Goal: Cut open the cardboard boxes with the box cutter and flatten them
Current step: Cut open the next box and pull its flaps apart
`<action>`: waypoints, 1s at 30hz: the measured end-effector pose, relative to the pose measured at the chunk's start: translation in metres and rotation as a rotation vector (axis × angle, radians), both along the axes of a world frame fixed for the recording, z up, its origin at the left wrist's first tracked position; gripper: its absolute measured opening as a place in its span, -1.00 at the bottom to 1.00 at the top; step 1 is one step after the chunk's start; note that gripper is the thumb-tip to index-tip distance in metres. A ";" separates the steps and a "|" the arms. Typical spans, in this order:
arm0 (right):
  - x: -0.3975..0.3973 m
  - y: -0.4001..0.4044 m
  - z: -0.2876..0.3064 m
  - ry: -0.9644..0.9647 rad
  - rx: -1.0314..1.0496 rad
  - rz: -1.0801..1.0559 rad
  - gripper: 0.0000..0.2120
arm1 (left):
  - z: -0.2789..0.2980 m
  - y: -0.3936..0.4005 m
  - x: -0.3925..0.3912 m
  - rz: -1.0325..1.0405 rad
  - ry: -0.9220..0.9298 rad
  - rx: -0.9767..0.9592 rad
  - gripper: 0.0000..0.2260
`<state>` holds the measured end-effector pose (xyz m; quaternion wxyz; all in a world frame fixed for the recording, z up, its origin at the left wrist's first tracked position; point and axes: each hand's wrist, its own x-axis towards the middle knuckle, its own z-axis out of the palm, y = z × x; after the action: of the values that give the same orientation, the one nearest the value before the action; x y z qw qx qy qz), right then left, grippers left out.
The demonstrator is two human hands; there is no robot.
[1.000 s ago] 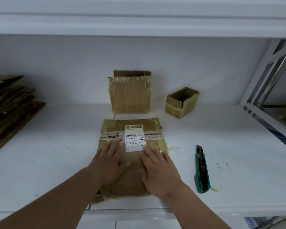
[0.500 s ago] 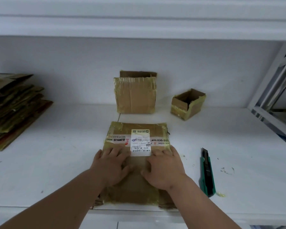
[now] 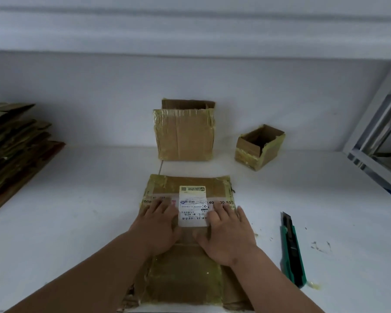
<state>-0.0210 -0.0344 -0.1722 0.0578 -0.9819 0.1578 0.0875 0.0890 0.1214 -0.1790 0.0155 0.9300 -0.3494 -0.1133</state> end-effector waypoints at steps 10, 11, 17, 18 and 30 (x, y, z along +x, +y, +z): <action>0.051 -0.022 -0.015 -0.055 0.029 -0.006 -0.20 | -0.001 -0.016 0.030 -0.003 -0.079 0.050 -0.34; 0.052 -0.024 -0.018 -0.049 0.038 -0.008 -0.20 | -0.007 -0.017 0.031 0.008 -0.049 0.056 -0.30; 0.057 -0.021 -0.003 0.008 -0.006 -0.027 -0.24 | 0.006 -0.019 0.040 -0.009 0.002 0.101 -0.33; 0.055 -0.016 0.000 -0.043 -0.043 -0.030 -0.27 | 0.010 -0.019 0.038 -0.006 -0.039 0.098 -0.35; 0.013 0.019 -0.004 -0.033 -0.079 0.015 -0.31 | 0.011 0.008 -0.016 0.030 -0.119 0.014 -0.35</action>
<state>-0.0080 -0.0154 -0.1758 0.0210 -0.9858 0.1530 0.0653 0.0726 0.1298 -0.1678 -0.0102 0.9403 -0.3350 -0.0601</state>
